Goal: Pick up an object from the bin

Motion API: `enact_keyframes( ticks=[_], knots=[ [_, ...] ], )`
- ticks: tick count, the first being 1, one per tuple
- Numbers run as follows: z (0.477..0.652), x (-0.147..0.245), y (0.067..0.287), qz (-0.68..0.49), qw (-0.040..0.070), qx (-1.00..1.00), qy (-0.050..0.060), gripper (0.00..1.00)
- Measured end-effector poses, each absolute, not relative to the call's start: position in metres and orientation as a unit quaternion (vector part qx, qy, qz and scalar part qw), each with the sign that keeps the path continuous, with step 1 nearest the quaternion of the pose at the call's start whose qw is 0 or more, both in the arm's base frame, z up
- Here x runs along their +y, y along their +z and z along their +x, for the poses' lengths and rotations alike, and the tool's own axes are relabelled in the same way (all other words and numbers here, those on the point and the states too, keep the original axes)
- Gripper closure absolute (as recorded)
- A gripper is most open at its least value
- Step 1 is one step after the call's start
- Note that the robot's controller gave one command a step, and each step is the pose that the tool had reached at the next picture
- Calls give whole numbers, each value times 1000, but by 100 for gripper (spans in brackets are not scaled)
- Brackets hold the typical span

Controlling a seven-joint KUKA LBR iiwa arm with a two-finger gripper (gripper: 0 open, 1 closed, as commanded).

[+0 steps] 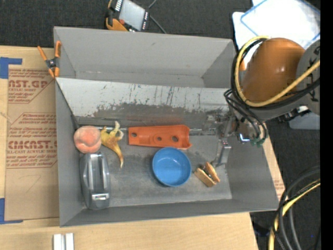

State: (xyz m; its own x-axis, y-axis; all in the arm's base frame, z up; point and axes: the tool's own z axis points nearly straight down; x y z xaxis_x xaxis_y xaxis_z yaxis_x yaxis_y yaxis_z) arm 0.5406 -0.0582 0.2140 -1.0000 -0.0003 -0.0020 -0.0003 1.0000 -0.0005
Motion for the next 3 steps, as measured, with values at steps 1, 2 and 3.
enact_keyframes(
  ticks=[1,2,3],
  knots=[
    [541,-58,214,0,1,1000,0,0],
    [530,-31,152,-51,-1,999,0,0],
    [526,-25,128,-13,4,1000,-1,0]
  ],
)
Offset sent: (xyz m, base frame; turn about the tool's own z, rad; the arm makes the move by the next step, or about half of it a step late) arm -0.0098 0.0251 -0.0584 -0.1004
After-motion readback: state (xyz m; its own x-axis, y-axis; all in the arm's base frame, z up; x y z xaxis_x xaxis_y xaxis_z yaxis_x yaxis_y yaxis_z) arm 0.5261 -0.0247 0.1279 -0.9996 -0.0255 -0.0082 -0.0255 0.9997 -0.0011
